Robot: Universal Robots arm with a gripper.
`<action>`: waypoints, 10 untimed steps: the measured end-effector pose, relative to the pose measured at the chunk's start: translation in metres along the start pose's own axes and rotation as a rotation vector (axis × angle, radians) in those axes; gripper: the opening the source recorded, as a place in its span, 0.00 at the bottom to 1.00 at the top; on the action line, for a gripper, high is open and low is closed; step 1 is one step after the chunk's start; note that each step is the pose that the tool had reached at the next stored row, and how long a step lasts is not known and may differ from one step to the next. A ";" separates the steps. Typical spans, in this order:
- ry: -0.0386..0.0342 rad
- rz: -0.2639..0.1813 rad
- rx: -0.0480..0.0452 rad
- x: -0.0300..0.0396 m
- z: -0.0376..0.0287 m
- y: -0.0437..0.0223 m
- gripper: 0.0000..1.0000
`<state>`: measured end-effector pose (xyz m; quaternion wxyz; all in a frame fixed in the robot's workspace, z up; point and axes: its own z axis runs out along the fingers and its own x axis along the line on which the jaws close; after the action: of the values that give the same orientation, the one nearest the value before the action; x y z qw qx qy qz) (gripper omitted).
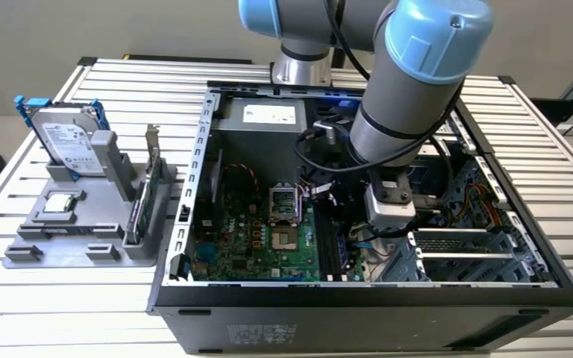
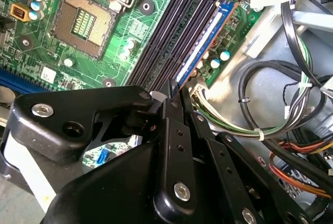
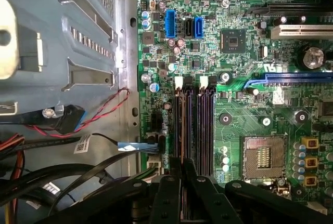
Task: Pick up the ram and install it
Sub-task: 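Insert the ram into the slot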
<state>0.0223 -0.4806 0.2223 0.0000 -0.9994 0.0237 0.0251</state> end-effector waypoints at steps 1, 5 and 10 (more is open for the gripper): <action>0.0000 0.000 -0.0001 0.0001 0.0000 0.0000 0.00; 0.0000 0.000 0.0001 0.0002 0.0005 0.0000 0.00; 0.0000 0.000 0.0000 0.0002 0.0006 0.0000 0.00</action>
<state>0.0225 -0.4806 0.2218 0.0000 -0.9994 0.0236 0.0250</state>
